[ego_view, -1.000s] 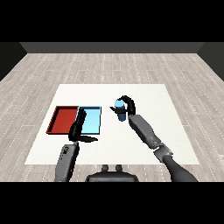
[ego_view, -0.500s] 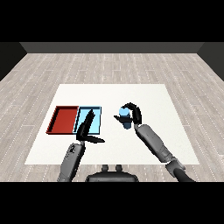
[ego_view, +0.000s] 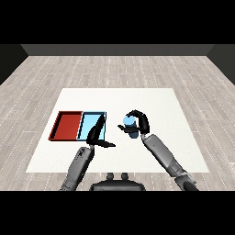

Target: Pick the blue can and put it in the blue box

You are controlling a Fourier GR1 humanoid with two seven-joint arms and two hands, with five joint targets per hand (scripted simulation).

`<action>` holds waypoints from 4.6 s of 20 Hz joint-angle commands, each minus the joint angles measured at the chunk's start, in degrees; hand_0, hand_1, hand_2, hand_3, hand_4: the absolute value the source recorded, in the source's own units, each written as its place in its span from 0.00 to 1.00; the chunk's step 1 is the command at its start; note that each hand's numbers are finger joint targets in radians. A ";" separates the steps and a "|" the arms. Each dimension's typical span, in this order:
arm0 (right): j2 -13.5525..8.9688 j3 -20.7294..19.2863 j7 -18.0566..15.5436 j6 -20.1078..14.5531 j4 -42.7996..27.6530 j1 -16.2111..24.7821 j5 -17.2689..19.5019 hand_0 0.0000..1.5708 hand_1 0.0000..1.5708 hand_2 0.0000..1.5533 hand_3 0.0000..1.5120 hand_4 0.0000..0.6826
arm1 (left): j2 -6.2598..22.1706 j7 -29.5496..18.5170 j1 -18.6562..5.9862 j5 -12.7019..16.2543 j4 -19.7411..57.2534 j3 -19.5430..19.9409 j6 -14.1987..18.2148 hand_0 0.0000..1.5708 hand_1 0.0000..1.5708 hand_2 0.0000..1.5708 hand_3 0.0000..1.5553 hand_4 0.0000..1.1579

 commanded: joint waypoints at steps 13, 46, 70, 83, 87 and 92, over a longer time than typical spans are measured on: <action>8.75 -6.45 3.98 7.65 -1.95 0.92 12.69 0.94 0.94 0.94 0.92 0.89 | -0.02 -2.92 -3.46 6.49 6.95 -10.33 10.25 0.00 0.00 0.00 0.00 0.00; 14.36 -3.92 4.16 6.57 -4.11 1.42 7.24 0.92 0.92 0.93 0.92 0.88 | -0.02 -8.36 -11.38 14.05 17.50 -9.31 6.45 0.00 0.00 0.00 0.00 0.00; 14.35 -0.02 -5.42 6.42 -2.99 3.21 -5.01 0.82 0.82 0.87 0.85 0.69 | 0.00 -22.73 -21.89 37.71 26.28 -23.56 22.93 1.00 1.00 1.00 0.98 0.95; 13.97 -0.39 -2.05 9.75 -3.12 5.58 2.50 0.00 0.00 0.00 0.00 0.00 | 0.00 -22.48 -15.76 27.84 24.77 -18.12 22.72 1.00 1.00 1.00 0.98 0.98; 11.40 -5.36 -2.47 11.44 -10.01 8.51 -0.60 0.00 0.00 0.00 0.00 0.00 | -0.01 -25.46 -14.50 28.01 25.19 -20.13 23.89 1.00 1.00 1.00 0.98 0.99; 9.77 -10.42 -6.01 15.14 -15.41 13.30 -4.96 0.00 0.00 0.00 0.00 0.00 | 1.82 -22.82 -19.32 26.52 28.69 -13.77 22.91 1.00 1.00 1.00 0.99 0.99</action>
